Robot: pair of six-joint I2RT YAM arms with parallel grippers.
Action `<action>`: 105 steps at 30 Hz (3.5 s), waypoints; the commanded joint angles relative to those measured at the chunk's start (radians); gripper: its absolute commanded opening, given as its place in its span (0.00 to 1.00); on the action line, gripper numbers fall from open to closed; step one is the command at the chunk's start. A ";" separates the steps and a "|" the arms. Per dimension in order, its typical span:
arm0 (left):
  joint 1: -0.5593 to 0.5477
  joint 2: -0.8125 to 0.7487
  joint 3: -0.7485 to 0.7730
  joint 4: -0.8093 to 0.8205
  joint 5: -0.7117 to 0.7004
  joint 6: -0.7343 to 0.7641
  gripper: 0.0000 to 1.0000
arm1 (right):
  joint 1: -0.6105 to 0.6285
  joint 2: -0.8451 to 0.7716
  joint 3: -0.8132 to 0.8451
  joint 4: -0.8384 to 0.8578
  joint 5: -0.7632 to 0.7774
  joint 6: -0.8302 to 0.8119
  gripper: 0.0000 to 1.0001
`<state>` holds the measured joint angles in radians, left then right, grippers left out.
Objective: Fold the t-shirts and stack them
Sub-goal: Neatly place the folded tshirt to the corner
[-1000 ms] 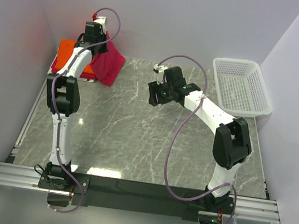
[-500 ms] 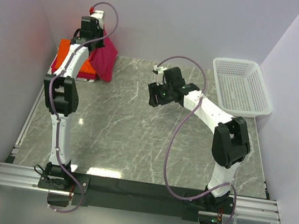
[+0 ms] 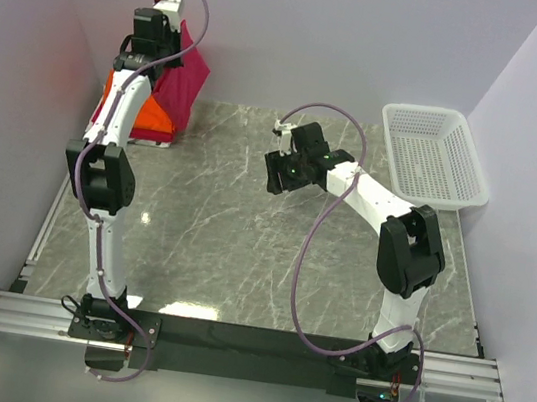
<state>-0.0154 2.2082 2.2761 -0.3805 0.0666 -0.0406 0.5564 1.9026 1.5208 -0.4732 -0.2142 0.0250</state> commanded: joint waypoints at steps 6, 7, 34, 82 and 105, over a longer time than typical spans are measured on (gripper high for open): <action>0.000 -0.100 0.027 0.026 0.035 0.022 0.07 | 0.005 0.009 0.067 -0.008 -0.002 -0.005 0.62; 0.000 -0.102 0.023 0.026 0.035 0.028 0.07 | 0.005 0.010 0.067 -0.008 -0.005 -0.005 0.62; 0.137 0.010 0.048 -0.014 0.044 0.123 0.05 | 0.004 0.046 0.082 -0.015 -0.030 0.007 0.61; 0.450 -0.022 -0.219 0.250 0.320 0.223 0.45 | 0.005 0.070 0.078 -0.041 -0.054 -0.002 0.59; 0.427 0.281 -0.046 0.499 0.357 -0.051 0.22 | 0.004 0.164 0.119 -0.059 -0.088 0.010 0.53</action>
<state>0.4133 2.4813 2.2269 0.0067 0.4652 -0.0299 0.5564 2.0457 1.5925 -0.5240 -0.2840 0.0296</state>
